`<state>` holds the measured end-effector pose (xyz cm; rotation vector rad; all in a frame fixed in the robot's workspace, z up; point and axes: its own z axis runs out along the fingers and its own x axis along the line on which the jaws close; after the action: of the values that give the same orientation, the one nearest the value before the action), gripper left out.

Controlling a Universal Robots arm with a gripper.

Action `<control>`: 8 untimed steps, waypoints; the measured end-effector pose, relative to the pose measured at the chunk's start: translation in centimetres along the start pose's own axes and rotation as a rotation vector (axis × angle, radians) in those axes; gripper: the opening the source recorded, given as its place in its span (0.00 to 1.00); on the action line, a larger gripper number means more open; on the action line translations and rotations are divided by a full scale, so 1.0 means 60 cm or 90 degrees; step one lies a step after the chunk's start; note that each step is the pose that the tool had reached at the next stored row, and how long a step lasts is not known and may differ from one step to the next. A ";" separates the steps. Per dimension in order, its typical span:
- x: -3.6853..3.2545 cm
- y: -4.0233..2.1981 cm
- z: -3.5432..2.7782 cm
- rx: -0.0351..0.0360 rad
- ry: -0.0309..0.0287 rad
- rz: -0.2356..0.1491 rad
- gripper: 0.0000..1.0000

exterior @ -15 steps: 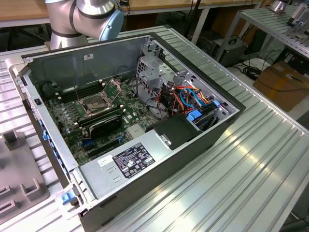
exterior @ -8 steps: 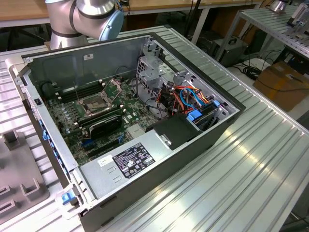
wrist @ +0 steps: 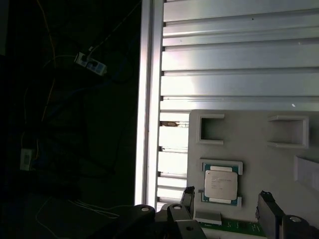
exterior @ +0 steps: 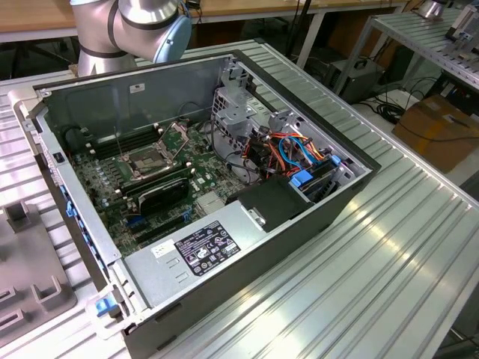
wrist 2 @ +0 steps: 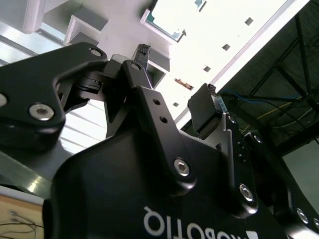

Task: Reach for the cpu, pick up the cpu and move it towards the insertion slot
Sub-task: 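Pick up the cpu and move it towards the insertion slot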

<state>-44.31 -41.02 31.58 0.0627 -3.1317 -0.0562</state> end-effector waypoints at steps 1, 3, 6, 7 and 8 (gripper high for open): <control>0.000 0.000 0.000 0.0000 0.0000 0.000 0.60; 0.000 0.000 0.000 0.0000 0.0000 0.000 0.60; 0.000 0.000 0.000 0.0000 0.0000 0.000 0.60; 0.000 0.000 0.000 0.0000 0.0000 0.000 0.60; 0.000 0.000 0.000 0.0000 0.0000 0.000 0.60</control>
<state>-44.30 -41.02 31.56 0.0628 -3.1317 -0.0561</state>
